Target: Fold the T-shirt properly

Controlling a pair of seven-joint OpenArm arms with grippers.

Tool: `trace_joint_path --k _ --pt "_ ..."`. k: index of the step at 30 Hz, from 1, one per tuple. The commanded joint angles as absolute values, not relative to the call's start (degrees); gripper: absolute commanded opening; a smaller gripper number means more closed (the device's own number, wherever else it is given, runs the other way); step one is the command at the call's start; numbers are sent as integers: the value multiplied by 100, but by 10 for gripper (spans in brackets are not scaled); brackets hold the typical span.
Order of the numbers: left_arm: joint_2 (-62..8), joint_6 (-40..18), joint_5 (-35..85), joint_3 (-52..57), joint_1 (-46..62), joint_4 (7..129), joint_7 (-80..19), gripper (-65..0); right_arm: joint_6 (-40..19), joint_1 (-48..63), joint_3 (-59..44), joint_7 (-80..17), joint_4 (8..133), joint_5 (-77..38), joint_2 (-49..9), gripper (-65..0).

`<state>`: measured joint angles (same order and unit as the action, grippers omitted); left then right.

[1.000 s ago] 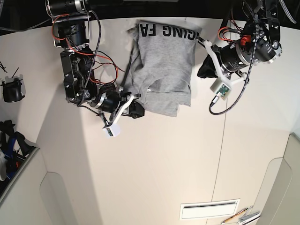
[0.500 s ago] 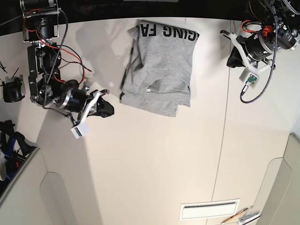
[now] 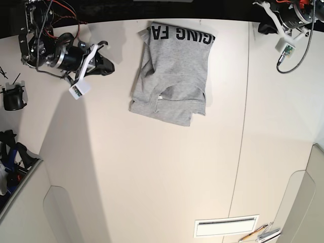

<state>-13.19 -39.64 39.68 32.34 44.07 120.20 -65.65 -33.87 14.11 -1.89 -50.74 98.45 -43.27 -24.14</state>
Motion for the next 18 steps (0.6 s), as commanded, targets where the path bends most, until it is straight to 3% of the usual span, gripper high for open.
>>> trace_joint_path --k 1,13,18 --pt "-1369 -4000 4049 3275 4567 12114 -6497 -650 -3430 1522 -224 -4998 9972 -4464 -2488 -650" --pt "-1369 -4000 3913 3273 5798 12022 -6497 -650 -3433 2646 -224 -4998 9985 -4224 -2491 -650" --pt "-1369 -4000 3839 3269 5872 11410 -6499 -650 -3430 2849 -224 -5002 9859 -4073 -2491 -650"
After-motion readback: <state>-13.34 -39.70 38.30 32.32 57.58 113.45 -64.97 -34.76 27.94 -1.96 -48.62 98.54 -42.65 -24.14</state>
